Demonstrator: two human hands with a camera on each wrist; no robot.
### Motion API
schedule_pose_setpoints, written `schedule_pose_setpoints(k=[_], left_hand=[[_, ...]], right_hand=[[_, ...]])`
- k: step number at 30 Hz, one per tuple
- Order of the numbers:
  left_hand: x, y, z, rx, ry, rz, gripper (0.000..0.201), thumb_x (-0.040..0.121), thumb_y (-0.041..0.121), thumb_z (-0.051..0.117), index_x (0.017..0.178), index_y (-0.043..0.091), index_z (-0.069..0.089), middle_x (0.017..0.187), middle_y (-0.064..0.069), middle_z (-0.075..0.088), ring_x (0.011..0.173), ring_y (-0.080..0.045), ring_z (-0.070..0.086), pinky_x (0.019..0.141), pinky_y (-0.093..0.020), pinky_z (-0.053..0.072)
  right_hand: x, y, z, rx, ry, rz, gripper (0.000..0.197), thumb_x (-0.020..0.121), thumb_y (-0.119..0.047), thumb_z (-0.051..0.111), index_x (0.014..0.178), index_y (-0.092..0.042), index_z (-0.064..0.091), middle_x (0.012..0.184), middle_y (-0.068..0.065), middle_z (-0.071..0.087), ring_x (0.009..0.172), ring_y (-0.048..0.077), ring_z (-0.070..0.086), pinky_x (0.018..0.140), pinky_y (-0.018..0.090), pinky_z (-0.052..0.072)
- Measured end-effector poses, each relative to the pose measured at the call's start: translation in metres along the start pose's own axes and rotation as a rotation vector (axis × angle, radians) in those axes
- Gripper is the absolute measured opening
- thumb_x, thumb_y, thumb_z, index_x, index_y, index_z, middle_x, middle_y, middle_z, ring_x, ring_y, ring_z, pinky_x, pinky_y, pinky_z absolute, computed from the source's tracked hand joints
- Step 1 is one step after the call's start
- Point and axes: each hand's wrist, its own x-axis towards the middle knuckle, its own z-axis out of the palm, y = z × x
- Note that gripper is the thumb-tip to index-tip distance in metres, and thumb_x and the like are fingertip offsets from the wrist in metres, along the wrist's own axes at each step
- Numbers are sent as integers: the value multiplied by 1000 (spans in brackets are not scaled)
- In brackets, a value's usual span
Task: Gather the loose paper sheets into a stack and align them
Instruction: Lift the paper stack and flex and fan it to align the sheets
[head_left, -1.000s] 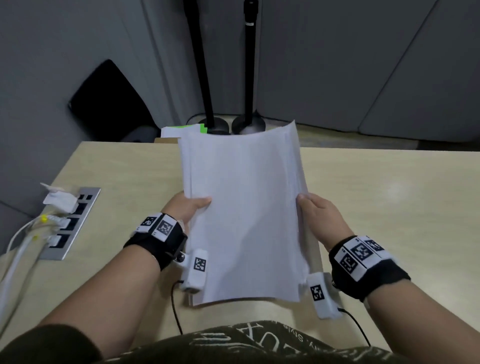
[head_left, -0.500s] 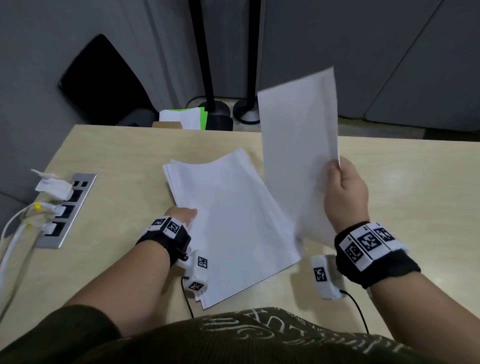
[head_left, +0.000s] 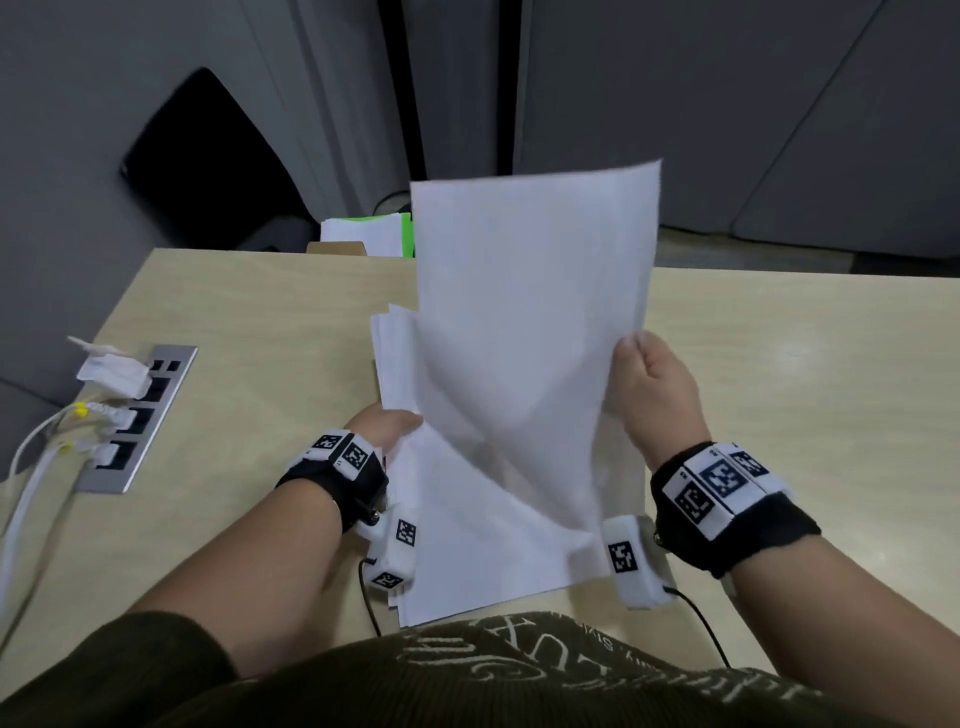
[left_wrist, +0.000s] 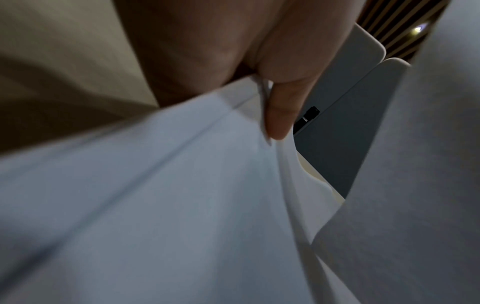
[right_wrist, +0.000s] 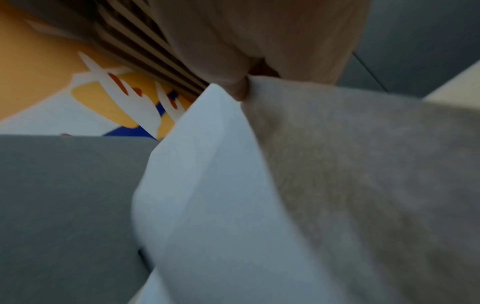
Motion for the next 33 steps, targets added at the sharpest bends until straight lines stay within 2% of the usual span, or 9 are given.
schedule_pose_setpoints(k=[4, 7, 11, 13, 15, 20, 25, 30, 33], left_hand=[[-4, -8, 3, -149, 14, 17, 39, 90, 33, 55, 119, 7, 58, 111, -16, 63, 88, -25, 60, 86, -42, 51], [-8, -12, 2, -169, -3, -9, 54, 85, 55, 48, 118, 14, 58, 114, -8, 65, 99, -27, 62, 88, -35, 49], [-10, -12, 6, -321, -64, -5, 41, 86, 59, 50, 104, 24, 61, 96, 3, 69, 93, -22, 65, 86, -33, 49], [-14, -13, 10, -224, -103, 109, 28, 81, 48, 65, 102, 29, 61, 98, 2, 71, 88, -17, 66, 80, -32, 52], [-8, -17, 12, -153, -107, 185, 32, 66, 25, 78, 95, 29, 63, 111, -8, 71, 97, -23, 66, 92, -41, 52], [-13, -4, 13, -240, -142, 295, 31, 81, -1, 65, 106, 17, 60, 104, -6, 67, 100, -27, 63, 86, -32, 50], [-25, 11, -4, -474, -258, 390, 46, 64, 1, 67, 109, 3, 62, 95, -8, 74, 88, -23, 71, 87, -37, 56], [-41, 36, -19, -472, -210, 499, 39, 59, 5, 72, 98, 6, 68, 97, -18, 70, 90, -33, 66, 91, -49, 51], [-52, 53, -18, -460, -92, 591, 30, 56, 19, 72, 86, 18, 76, 97, -13, 74, 96, -35, 67, 97, -55, 48]], right_hand=[[-6, 28, 12, -205, -125, 141, 30, 97, -21, 33, 88, 0, 52, 81, 11, 58, 72, 24, 49, 63, 33, 36], [-9, 37, 18, -318, -215, 191, 25, 97, -17, 32, 93, -3, 53, 86, 11, 58, 74, 26, 50, 62, 32, 34], [-10, 45, 23, -340, -315, 172, 26, 95, -10, 33, 110, -10, 54, 96, 10, 61, 80, 26, 52, 65, 31, 34], [-10, 45, 26, -335, -367, 166, 34, 94, -9, 34, 122, -12, 52, 104, 8, 62, 87, 26, 53, 70, 30, 36], [-9, 47, 29, -311, -397, 187, 38, 94, -10, 35, 130, -15, 49, 114, 7, 62, 92, 24, 53, 75, 29, 38], [-3, 64, 25, -246, -266, 201, 44, 80, -28, 66, 120, -13, 54, 118, 8, 62, 100, 25, 62, 81, 31, 47], [5, 67, 5, 64, -187, 216, 79, 56, -44, 84, 125, -23, 50, 115, -3, 67, 104, 17, 66, 92, 38, 51], [3, 31, -7, 317, -133, 81, 31, 79, -10, 72, 108, -19, 64, 102, 1, 73, 96, 19, 69, 82, 35, 52], [1, 7, -8, 252, -17, -34, 16, 87, -14, 62, 96, -27, 63, 93, -9, 70, 91, 16, 67, 83, 35, 53]])
